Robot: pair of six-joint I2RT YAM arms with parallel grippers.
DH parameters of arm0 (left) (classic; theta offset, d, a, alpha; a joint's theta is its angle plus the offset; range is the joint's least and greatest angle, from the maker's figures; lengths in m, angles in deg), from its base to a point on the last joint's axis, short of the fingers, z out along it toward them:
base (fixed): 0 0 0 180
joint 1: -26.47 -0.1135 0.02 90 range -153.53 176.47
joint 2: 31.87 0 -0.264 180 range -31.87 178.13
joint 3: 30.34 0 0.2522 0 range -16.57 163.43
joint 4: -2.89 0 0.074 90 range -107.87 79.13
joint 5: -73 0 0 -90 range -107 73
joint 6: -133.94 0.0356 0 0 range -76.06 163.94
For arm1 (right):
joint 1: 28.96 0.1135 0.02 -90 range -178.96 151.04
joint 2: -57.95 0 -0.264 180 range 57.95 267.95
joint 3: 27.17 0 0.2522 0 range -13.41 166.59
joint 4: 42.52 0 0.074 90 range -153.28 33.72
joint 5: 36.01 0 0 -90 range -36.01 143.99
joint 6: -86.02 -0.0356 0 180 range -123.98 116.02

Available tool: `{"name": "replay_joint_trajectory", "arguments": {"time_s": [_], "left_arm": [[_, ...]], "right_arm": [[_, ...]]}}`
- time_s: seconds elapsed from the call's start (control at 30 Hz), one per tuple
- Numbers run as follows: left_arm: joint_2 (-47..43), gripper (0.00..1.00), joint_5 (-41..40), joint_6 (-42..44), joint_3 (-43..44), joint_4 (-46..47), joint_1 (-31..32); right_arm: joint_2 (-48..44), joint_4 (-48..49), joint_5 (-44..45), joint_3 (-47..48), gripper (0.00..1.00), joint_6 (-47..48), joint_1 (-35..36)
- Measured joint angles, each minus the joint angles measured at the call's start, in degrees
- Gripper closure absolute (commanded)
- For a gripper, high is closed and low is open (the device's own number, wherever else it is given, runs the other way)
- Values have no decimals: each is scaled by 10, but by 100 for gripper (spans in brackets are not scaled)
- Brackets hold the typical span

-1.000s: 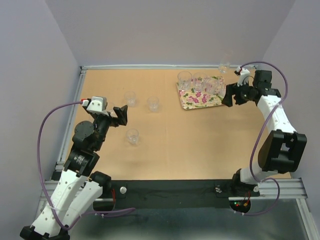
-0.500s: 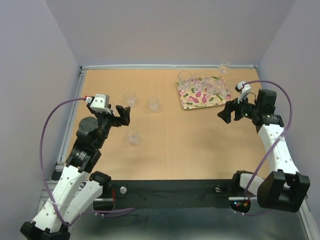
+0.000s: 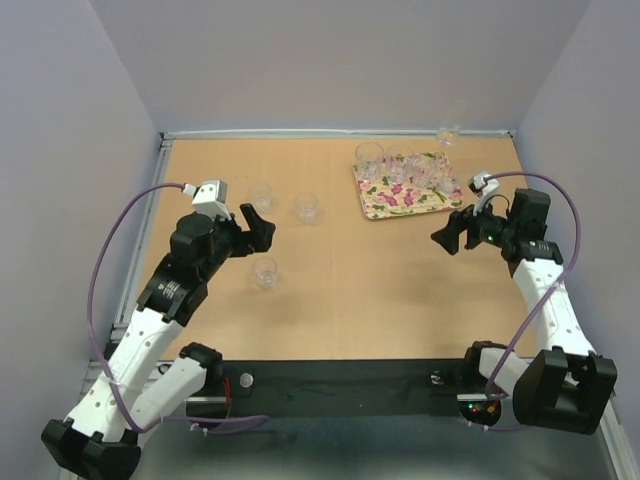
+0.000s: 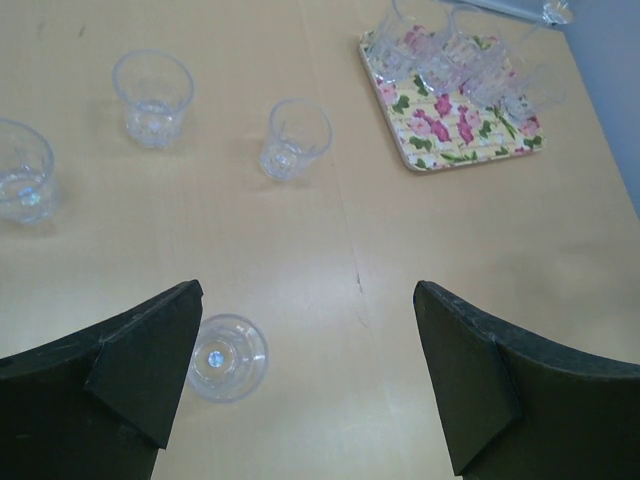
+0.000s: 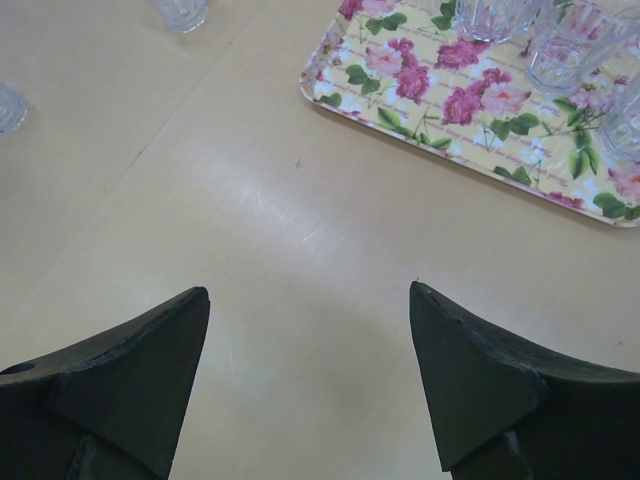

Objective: Place the glasses into the tray
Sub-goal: Grab a glass with a robot arm

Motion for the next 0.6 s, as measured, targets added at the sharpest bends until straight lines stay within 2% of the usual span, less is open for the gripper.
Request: {"name": "replay_joint_trajectory", "arguments": {"time_s": [0.33,0.57,0.6], "left_arm": [[81,9,-22,-89,13,-86,0],[87,12,-56,-173,13,-133,0],[90,15,-60,-184,13,-139,0]], "right_arm": [[-23,2,0,0,13,-5,0],[-23,5,2,0,13,-9,0],[-23,5,3,0,13,-9,0]]}}
